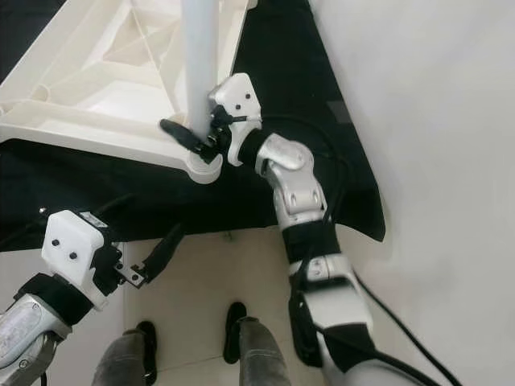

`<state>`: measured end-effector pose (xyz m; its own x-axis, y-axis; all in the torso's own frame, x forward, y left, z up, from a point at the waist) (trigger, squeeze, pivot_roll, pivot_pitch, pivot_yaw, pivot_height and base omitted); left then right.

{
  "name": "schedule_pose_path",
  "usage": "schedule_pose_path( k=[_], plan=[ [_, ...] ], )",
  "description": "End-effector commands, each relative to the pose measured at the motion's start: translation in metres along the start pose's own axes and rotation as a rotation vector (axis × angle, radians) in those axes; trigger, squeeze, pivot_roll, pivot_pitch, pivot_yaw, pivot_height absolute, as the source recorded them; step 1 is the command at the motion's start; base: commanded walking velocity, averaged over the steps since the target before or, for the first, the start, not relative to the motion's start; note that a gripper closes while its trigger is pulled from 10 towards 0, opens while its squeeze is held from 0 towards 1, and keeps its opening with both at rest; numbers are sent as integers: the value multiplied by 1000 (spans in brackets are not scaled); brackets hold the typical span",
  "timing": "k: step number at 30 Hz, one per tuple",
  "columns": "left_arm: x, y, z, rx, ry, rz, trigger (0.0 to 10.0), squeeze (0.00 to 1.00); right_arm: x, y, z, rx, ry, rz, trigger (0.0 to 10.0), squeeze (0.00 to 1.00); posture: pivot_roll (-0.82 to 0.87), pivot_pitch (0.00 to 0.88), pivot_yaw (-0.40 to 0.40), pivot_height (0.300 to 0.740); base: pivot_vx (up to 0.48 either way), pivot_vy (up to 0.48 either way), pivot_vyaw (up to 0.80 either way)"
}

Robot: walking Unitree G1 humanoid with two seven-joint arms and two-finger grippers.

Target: Building children table

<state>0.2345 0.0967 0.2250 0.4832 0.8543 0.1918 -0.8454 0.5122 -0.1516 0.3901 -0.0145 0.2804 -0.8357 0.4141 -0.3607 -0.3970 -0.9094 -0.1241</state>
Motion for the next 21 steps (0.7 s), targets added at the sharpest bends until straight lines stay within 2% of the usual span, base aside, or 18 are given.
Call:
schedule_pose_path(
  k=[1, 3, 6, 7, 8, 9, 17, 21],
  plan=[
    [-3, 3, -1, 10, 0, -12, 10000, 0, 6, -1, 5, -23, 6, 70, 10000, 0, 197, 345, -140, 740, 0, 0, 0],
    [-3, 5, -1, 15, -3, -6, 10000, 0, 5, -9, 21, -23, 6, 226, 10000, 0, 214, 359, -149, 740, 0, 0, 0],
    [-3, 6, -1, 17, -4, -3, 10000, 0, 7, -11, 25, -22, 0, 276, 10000, 0, 219, 364, -152, 740, 0, 0, 0],
    [-4, 7, 0, 19, -4, -2, 10000, 0, 10, -11, 26, -20, -9, 324, 2902, 0, 221, 368, -155, 740, 0, 0, 0],
    [-4, 7, 0, 19, -4, -2, 10000, 0, 10, -11, 26, -20, -9, 324, 2902, 0, 221, 368, -155, 740, 0, 0, 0],
    [-4, 7, 0, 19, -3, -1, 10000, 0, 13, -10, 27, -20, -15, 358, 0, 0, 221, 368, -155, 740, 0, 0, 0],
    [-5, 8, 0, 22, 1, 5, 10000, 0, 13, -6, 22, 22, -24, 434, 0, 0, 212, 377, -161, 740, 0, 0, 0],
    [-5, 7, 0, 17, 7, 3, 10000, 0, 9, 1, 13, 38, -12, 400, 0, 0, 185, 371, -161, 740, 0, 0, 0]
  ],
)
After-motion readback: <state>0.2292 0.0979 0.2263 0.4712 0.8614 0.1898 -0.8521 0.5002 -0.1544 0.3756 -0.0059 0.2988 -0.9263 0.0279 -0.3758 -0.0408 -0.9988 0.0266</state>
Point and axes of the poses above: a point about 5 cm out from each wrist's last joint towards the gripper, its own y axis pointing back from the gripper into the wrist, its own z axis along the axis of the wrist's last joint, x = y × z, the point moved 6 cm from there along -y, pointing out of the wrist towards the gripper, and after that the axes turned 1 degree about y, right-handed, at the moved point
